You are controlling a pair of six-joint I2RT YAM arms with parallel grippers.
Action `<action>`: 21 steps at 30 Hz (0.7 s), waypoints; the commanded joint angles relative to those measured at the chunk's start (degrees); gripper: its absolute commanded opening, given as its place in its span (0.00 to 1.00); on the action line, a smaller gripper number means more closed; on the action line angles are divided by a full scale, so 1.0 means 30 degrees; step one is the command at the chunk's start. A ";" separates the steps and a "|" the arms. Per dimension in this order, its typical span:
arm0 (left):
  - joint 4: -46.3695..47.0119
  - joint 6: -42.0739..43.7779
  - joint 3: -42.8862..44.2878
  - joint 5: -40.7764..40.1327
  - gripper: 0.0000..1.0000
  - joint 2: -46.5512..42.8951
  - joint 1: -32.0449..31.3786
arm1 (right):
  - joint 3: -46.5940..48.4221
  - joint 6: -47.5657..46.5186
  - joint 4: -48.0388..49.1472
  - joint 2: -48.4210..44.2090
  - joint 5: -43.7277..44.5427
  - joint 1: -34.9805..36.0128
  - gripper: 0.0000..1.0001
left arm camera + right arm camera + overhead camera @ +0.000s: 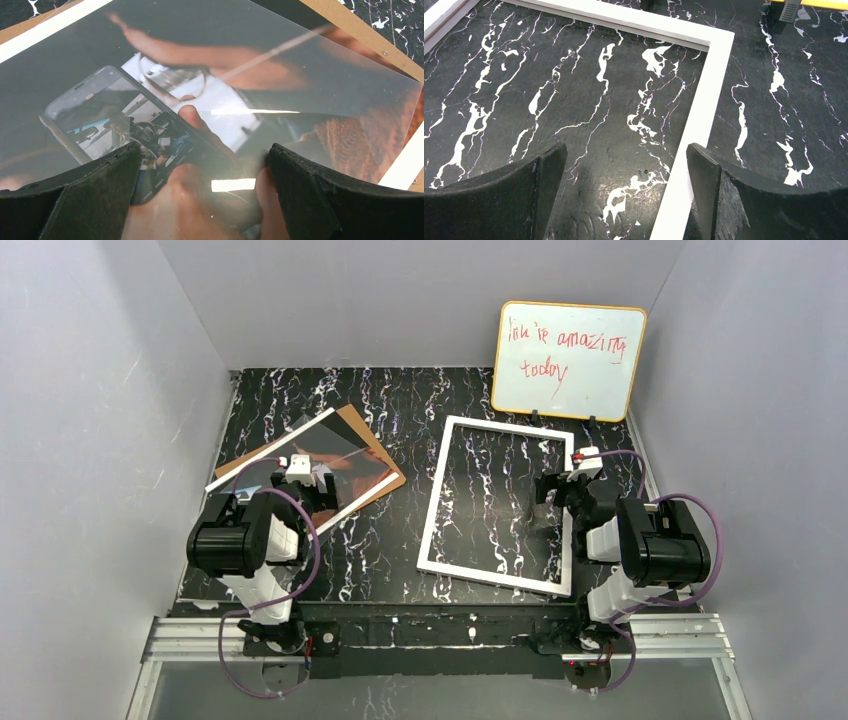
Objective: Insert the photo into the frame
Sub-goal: Turn over the photo frame at the center of the board.
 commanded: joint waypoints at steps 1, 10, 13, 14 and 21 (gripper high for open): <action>0.0029 -0.0011 -0.0036 -0.0228 0.98 -0.0301 -0.0037 | 0.0218 -0.0019 0.0338 -0.0106 0.0097 -0.0086 0.99; -0.0001 -0.0011 0.0050 -0.0228 0.98 -0.0222 -0.0108 | 0.0629 0.0552 -0.0242 0.0000 0.1722 -0.0086 0.99; -0.0447 -0.0304 0.0213 -0.1446 0.98 -0.0651 -0.0080 | 0.0837 0.1449 -0.0691 -0.0110 0.3331 -0.0098 0.99; -0.1110 -0.0418 0.0376 -0.1783 0.98 -0.0942 -0.0051 | 0.0946 0.1706 -0.0912 -0.0268 0.3892 -0.0087 0.99; -1.3224 -0.0434 0.6305 -0.1221 0.98 -0.3740 0.0513 | 0.9072 0.4598 -1.6438 -0.1070 0.6760 -0.0101 0.99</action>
